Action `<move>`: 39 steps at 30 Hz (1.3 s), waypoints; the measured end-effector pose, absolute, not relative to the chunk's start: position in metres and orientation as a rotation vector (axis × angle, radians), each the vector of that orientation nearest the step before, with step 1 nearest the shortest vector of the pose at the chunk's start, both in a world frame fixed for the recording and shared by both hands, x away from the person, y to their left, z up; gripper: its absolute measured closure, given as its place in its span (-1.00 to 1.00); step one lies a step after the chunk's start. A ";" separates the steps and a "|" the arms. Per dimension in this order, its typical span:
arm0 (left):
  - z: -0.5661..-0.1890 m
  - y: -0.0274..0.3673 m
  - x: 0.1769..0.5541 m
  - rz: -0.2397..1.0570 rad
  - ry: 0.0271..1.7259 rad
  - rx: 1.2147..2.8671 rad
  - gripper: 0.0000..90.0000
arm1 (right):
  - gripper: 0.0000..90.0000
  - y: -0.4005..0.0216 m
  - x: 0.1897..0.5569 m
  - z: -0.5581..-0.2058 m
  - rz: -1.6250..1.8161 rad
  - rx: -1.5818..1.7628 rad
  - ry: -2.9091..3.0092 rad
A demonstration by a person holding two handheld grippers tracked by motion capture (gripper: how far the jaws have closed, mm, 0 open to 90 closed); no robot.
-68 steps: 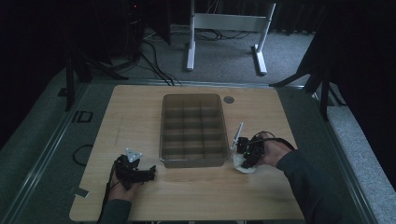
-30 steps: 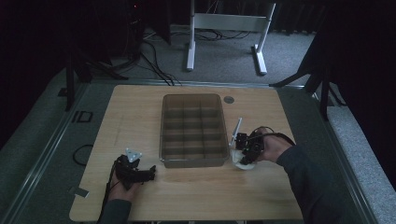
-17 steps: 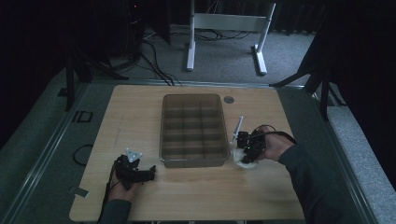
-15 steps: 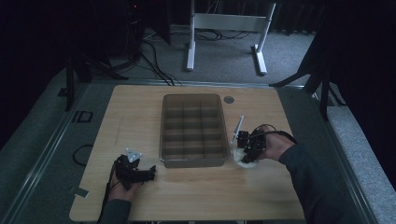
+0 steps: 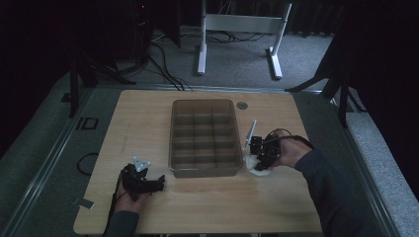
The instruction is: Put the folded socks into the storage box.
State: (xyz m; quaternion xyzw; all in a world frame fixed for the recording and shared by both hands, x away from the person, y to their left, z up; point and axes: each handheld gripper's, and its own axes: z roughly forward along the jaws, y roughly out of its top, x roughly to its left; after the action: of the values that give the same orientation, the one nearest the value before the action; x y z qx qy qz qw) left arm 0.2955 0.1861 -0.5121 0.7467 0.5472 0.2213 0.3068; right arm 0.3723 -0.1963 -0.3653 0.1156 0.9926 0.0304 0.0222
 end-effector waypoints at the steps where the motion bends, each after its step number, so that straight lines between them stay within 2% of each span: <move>1: -0.512 0.186 0.295 0.585 1.448 1.975 -0.98 | 0.47 -0.195 0.373 -0.365 0.097 0.349 3.075; 39: -0.512 0.186 0.295 0.585 1.447 1.975 -0.98 | 0.47 -0.152 0.383 -0.349 0.132 0.225 3.047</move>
State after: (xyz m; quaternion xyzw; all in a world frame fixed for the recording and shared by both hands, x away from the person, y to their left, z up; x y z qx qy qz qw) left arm 0.2955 0.1861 -0.5122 0.7467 0.5472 0.2213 0.3068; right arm 0.3828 -0.1517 -0.3486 0.0737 0.9955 0.0432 0.0417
